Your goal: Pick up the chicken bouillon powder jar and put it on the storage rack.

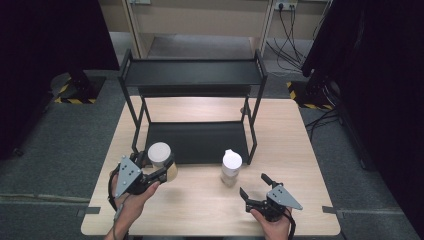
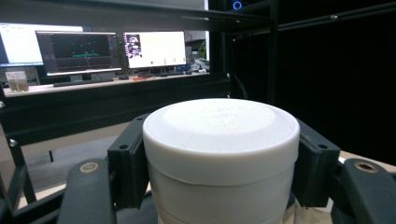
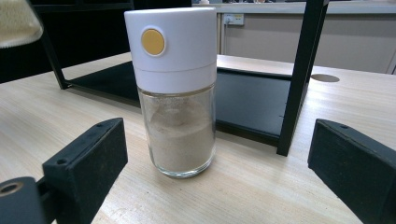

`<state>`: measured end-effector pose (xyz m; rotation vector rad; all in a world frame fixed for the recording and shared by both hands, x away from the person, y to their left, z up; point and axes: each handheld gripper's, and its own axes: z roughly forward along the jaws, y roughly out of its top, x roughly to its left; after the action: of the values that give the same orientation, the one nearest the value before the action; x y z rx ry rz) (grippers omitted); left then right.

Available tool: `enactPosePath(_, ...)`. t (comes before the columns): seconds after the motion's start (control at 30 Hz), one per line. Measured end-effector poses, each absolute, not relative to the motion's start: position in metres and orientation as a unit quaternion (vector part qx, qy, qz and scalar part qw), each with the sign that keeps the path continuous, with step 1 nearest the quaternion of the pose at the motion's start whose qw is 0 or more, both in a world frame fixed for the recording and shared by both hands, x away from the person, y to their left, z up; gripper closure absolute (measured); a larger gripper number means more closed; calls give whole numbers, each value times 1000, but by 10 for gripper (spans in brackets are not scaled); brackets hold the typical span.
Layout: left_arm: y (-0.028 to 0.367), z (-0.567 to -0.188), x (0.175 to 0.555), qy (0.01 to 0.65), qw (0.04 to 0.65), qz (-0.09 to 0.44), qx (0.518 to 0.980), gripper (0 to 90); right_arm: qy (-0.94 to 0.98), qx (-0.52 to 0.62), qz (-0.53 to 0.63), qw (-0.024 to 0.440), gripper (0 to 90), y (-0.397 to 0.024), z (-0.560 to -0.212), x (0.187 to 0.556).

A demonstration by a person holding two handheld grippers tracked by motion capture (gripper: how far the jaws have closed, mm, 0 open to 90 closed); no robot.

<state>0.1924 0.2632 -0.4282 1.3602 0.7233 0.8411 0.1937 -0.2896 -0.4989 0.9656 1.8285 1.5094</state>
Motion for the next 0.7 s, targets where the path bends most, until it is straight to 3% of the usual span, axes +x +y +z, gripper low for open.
enactPosePath(0.7, 261, -385, 210, 320, 633, 395, 583, 334, 683, 364, 565, 286, 50, -290, -499, 194)
